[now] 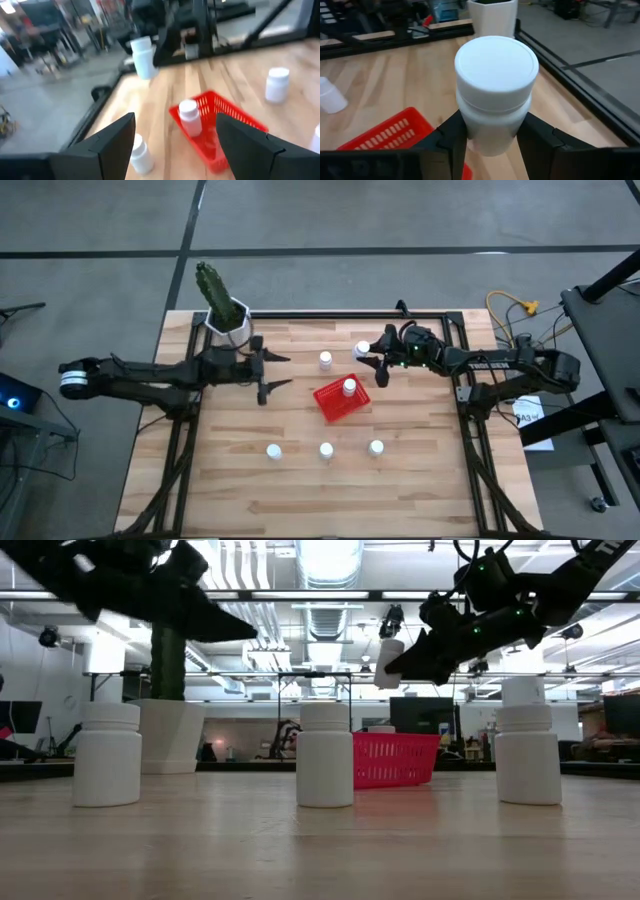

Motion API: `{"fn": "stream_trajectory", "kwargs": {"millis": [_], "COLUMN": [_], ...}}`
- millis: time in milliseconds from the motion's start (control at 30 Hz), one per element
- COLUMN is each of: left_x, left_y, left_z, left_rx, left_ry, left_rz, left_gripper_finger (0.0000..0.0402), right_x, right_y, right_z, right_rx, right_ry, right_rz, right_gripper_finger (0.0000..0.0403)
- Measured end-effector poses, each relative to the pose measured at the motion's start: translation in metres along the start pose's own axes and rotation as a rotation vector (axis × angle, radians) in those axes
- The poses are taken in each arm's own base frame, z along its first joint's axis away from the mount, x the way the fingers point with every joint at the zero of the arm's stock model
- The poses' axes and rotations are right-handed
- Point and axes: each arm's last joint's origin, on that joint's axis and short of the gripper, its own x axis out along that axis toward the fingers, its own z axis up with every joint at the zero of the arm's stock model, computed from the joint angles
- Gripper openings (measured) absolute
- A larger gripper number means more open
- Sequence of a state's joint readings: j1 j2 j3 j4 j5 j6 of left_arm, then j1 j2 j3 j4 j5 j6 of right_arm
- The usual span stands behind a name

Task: Pick and place pill bottles into a basket
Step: Put the white pill bottle into the red bin

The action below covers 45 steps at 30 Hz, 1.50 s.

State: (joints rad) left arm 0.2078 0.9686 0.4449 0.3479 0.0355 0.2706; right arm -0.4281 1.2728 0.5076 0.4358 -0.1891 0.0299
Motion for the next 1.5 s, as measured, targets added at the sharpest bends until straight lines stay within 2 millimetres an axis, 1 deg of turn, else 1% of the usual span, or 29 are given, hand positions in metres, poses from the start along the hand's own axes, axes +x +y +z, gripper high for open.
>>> {"fn": "stream_trajectory", "kwargs": {"millis": [133, 233, 333, 467, 533, 700, 833, 933, 967, 1067, 1167, 1267, 1400, 1500], "left_x": [0.006, 0.006, 0.004, 0.006, 0.011, 0.032, 0.045, 0.053, 0.055, 0.062, 0.067, 0.067, 0.067, 0.068], "left_y": [0.009, 0.016, 0.022, 0.028, 0.029, 0.031, 0.034, 0.035, 0.034, 0.031, 0.032, 0.036, 0.039, 0.039], "left_z": [0.030, 0.058, 0.080, 0.100, 0.104, 0.105, 0.107, 0.103, 0.102, 0.101, 0.110, 0.127, 0.149, 0.157], "left_rx": [0.037, 0.078, 0.134, 0.196, 0.216, 0.246, 0.219, 0.134, 0.143, 0.243, 0.301, 0.338, 0.332, 0.313], "left_ry": [0.135, 0.178, 0.225, 0.267, 0.300, 0.347, 0.371, 0.385, 0.385, 0.354, 0.310, 0.264, 0.176, 0.157], "left_rz": [-0.048, -0.075, -0.100, -0.131, -0.149, -0.153, -0.044, 0.005, -0.012, -0.128, -0.187, -0.203, -0.265, -0.357], "left_gripper_finger": [0.0258, 0.0258, 0.0258, 0.0258, 0.0258, 0.0258, 0.0258, 0.0258, 0.0258, 0.0258, 0.0258, 0.0258, 0.0258, 0.0258], "right_x": [0.000, 0.001, 0.001, 0.001, 0.001, 0.001, 0.002, 0.002, 0.002, 0.002, 0.002, 0.002, 0.002, 0.002], "right_y": [0.001, 0.002, 0.004, 0.006, 0.007, 0.012, 0.016, 0.018, 0.018, 0.018, 0.018, 0.018, 0.019, 0.020], "right_z": [0.004, 0.006, 0.007, 0.008, 0.008, 0.009, 0.009, 0.009, 0.009, 0.009, 0.009, 0.009, 0.009, 0.010], "right_rx": [-0.007, -0.012, -0.014, -0.015, -0.012, -0.018, -0.024, -0.027, -0.026, -0.027, -0.028, -0.028, -0.031, -0.029], "right_ry": [-0.007, -0.005, -0.004, -0.004, -0.003, -0.008, -0.009, -0.010, -0.010, -0.010, -0.011, -0.012, -0.016, -0.023], "right_rz": [0.020, 0.046, 0.105, 0.174, 0.202, 0.244, 0.265, 0.274, 0.276, 0.275, 0.275, 0.275, 0.281, 0.293], "right_gripper_finger": [0.0134, 0.0134, 0.0134, 0.0134, 0.0134, 0.0134, 0.0134, 0.0134, 0.0134, 0.0134, 0.0134, 0.0134, 0.0134, 0.0134]}}
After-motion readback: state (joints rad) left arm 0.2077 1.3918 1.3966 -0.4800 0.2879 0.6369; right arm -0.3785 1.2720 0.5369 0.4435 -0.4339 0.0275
